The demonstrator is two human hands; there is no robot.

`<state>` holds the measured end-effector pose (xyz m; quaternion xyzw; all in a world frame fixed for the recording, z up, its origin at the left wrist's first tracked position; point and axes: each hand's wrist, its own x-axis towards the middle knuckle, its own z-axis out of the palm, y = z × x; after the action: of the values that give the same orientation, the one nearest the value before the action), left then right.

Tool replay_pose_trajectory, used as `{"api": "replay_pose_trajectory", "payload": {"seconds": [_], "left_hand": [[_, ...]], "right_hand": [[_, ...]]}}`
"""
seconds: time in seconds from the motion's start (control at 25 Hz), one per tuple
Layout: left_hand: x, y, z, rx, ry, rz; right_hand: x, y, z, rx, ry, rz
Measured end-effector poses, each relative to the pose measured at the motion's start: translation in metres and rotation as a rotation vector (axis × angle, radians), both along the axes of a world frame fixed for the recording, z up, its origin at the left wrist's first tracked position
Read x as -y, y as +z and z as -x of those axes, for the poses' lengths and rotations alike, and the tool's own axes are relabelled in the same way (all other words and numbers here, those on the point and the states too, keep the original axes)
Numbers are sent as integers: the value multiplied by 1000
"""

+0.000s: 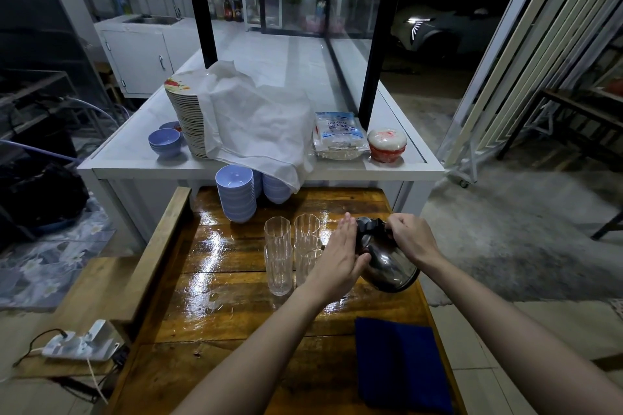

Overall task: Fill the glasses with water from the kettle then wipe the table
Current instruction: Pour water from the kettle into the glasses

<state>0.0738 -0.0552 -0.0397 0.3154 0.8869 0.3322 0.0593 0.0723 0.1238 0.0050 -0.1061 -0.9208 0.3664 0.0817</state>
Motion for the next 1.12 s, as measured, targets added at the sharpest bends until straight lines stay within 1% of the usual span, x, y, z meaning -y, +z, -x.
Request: {"api": "replay_pose_trajectory", "payload": {"seconds": [0.72, 1.12], "left_hand": [[-6, 1, 3, 30, 10, -74], [-5, -1, 2, 22, 6, -81]], "right_hand": [[-3, 9, 3, -15, 30, -51], [0, 13, 0, -26, 34, -77]]}}
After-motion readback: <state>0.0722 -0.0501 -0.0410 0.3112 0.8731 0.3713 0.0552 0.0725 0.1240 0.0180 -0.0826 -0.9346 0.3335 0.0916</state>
